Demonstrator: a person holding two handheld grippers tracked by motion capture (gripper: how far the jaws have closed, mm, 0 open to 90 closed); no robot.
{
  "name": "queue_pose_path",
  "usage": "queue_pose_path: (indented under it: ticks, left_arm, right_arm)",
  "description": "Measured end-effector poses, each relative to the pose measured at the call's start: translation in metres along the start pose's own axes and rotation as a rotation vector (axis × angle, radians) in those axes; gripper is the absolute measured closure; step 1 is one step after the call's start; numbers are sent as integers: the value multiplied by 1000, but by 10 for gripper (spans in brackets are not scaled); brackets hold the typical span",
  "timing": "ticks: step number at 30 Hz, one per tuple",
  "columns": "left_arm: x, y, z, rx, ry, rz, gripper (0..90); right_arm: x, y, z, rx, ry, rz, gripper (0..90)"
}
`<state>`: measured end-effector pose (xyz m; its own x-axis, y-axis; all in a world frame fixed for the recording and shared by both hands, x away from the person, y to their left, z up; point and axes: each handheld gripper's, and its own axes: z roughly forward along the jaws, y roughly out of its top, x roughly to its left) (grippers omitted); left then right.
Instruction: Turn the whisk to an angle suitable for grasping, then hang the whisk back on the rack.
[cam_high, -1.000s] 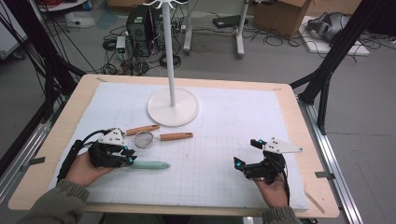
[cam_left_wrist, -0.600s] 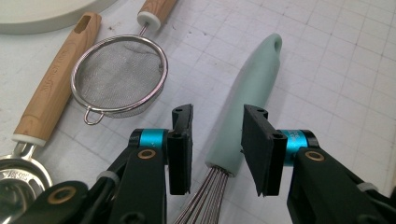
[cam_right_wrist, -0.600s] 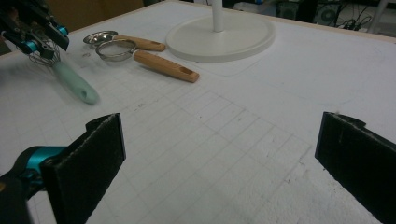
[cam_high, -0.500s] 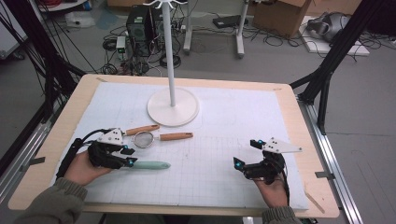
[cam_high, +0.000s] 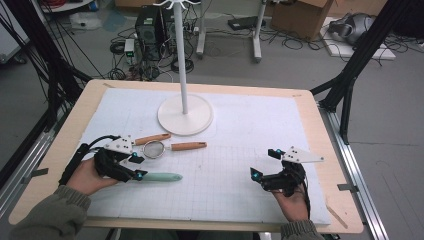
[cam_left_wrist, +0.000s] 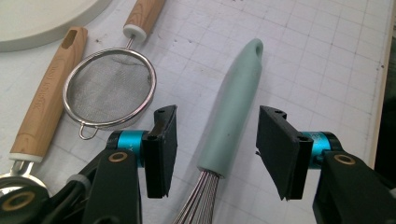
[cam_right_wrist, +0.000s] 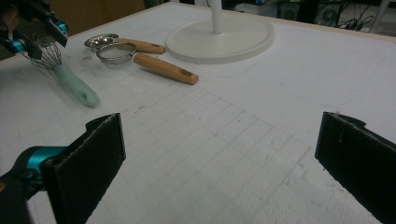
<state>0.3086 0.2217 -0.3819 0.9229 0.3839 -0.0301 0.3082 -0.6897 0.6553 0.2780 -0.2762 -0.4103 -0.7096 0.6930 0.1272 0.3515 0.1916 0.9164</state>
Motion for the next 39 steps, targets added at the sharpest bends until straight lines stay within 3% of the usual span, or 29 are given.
queue_pose_path:
  ticks: [19,31,39]
  left_arm:
    - [0,-1,6,55,-30,26,448]
    - [3,-3,18,121,-58,26,451]
    - [1,-3,26,155,-44,39,465]
  right_arm:
    - [1,2,3,4,18,-6,2]
    - [2,2,2,6,19,-3,2]
    - [2,2,2,3,17,-7,2]
